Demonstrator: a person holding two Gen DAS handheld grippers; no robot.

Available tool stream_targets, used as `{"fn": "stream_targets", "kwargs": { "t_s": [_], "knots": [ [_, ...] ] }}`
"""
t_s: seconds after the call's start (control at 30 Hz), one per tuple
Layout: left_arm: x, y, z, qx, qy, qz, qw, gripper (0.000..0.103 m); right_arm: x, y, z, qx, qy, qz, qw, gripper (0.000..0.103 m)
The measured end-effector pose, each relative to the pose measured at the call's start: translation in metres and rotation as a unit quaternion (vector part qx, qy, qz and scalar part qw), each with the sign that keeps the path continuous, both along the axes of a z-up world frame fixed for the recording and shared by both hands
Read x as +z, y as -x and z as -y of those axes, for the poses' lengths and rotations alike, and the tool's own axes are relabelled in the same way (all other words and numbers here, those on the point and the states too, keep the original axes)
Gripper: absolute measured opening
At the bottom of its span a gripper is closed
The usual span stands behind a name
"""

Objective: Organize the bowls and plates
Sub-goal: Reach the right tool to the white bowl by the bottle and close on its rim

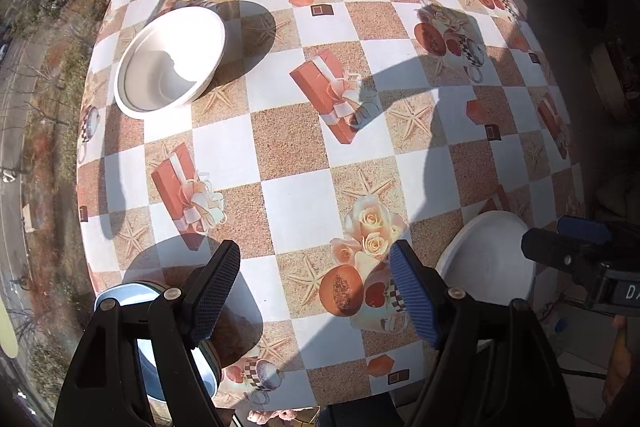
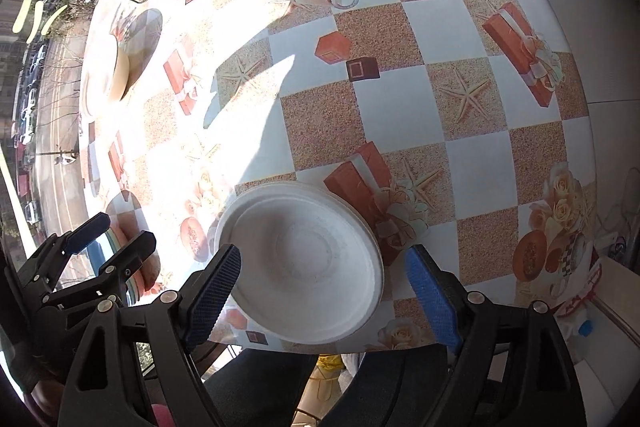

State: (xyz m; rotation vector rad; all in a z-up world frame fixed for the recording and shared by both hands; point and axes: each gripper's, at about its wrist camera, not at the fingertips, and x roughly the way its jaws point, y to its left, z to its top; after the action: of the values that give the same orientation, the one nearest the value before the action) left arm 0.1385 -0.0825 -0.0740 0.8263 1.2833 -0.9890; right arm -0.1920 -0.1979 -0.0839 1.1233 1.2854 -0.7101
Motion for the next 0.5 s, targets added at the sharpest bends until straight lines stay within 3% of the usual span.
{"fn": "stream_targets", "kwargs": {
  "t_s": [0.2,0.5],
  "knots": [
    [0.007,-0.068,0.005,0.069,0.015,0.030,0.9970,0.080,0.021,-0.059,0.008,0.027,0.005,0.037,0.999,0.086],
    [-0.008,-0.156,0.011,0.174,0.016,0.051,0.9833,0.080,0.030,-0.167,0.012,0.072,0.021,0.059,0.995,0.086]
  ]
}}
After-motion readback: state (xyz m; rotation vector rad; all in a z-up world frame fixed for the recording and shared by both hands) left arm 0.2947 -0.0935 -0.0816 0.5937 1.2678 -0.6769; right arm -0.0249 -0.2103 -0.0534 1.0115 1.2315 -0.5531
